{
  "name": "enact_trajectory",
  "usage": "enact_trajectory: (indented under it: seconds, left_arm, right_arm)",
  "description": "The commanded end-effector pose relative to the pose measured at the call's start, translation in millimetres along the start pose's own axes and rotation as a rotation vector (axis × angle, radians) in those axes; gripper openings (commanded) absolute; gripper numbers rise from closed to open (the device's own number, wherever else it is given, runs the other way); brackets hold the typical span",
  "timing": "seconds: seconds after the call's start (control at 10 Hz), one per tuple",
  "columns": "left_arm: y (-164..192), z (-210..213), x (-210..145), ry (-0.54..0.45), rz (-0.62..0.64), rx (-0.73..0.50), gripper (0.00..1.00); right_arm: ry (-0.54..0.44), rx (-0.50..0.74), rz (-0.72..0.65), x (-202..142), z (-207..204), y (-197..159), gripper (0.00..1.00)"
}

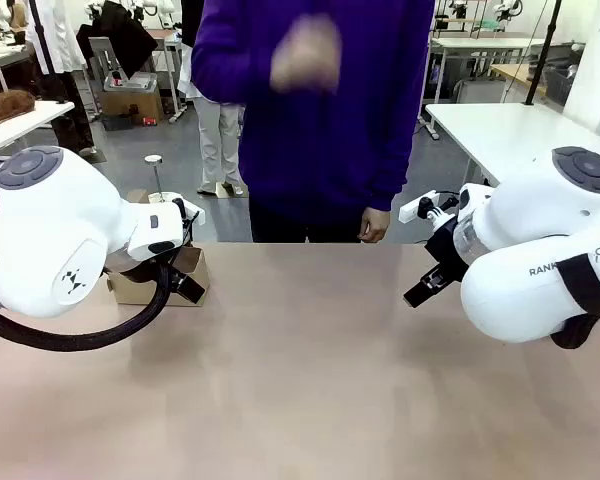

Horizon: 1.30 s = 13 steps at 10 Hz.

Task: Pour a drink into a cup and package it in a carrier.
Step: Pick up the 600 ml Paper Cup and place it in the middle top area of the table.

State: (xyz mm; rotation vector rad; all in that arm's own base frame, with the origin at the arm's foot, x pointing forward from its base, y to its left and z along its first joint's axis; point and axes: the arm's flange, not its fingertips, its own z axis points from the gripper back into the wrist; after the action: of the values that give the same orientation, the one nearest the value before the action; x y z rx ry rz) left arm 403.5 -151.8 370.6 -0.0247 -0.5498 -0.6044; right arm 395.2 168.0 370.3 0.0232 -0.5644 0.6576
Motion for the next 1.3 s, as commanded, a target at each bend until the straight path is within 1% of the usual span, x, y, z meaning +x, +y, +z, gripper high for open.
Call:
enact_trajectory:
  seconds: [0.0, 0.8, 1.0, 1.2]
  left_arm:
    - [0.0, 0.0, 0.0, 0.000, 0.000, 0.000, 1.00]
    - [0.0, 0.0, 0.0, 0.000, 0.000, 0.000, 1.00]
    - [0.0, 0.0, 0.0, 0.000, 0.000, 0.000, 1.00]
    - [0.0, 0.0, 0.0, 0.000, 0.000, 0.000, 1.00]
  right_arm:
    - [0.000, 0.000, 0.000, 0.0, 0.0, 0.0, 1.00]
    - [0.000, 0.000, 0.001, 0.0, -0.1, 0.1, 1.00]
    - [-0.005, 0.024, -0.015, 32.2, 29.3, -32.9, 1.00]
    - [-0.047, 0.082, -0.030, 69.3, 82.4, -75.9, 1.00]
